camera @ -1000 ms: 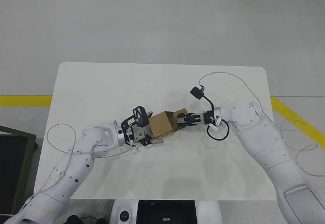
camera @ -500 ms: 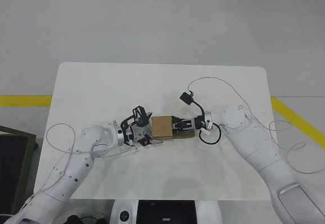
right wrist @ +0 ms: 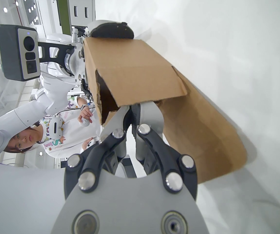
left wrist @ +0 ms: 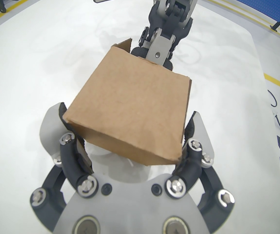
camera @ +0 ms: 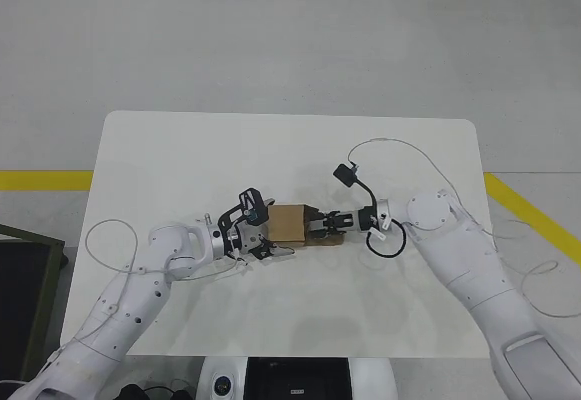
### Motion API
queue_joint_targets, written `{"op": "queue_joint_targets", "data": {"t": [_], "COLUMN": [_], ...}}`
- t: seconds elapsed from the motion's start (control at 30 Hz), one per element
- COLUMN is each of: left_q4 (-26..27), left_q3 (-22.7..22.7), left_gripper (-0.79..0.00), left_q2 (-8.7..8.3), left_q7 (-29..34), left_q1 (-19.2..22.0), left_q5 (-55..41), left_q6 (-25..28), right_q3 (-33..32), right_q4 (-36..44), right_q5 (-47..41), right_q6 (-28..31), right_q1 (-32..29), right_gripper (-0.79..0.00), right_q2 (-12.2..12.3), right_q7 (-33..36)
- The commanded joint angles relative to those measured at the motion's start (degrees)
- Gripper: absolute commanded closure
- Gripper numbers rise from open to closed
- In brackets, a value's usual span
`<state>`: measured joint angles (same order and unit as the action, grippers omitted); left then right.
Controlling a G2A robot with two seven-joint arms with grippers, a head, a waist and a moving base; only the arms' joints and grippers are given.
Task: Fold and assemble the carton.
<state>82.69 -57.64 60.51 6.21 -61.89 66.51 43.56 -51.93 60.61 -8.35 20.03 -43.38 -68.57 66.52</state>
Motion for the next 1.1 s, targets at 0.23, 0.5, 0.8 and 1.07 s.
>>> {"op": "queue_joint_targets", "data": {"t": [0.23,0.5,0.8,1.07], "left_q4": [-0.46,-0.68,-0.73,-0.80], "left_q3": [-0.06,-0.75,-1.29,-1.17], "left_gripper": [-0.785,-0.785,-0.785,-0.785], "left_q2": [0.19,0.21,0.21,0.34], "left_q7": [-0.21,0.03,0.43,0.63], "left_q1": [0.06,0.05,-0.24,-0.43], "left_q5": [-0.17,-0.54,-0.93,-1.23], "left_q6": [-0.13,-0.26,-0.07,0.08], "right_q3": [-5.68,-1.91,3.07,4.79], "right_q4": [3.44,-1.28,-6.31,-6.47], "right_q5": [2.77,1.86,-1.01,-3.25], "right_q6": [-2.27,-0.19,2.69,2.45], "right_q1": [-2.55,1.00,5.36,5.24], "right_gripper": [0.000,0.000,0.000,0.000], "right_q2": [2.44,0.74,-1.81,-2.79], "right_q7": [0.16,-1.76,0.47,1.37]}}
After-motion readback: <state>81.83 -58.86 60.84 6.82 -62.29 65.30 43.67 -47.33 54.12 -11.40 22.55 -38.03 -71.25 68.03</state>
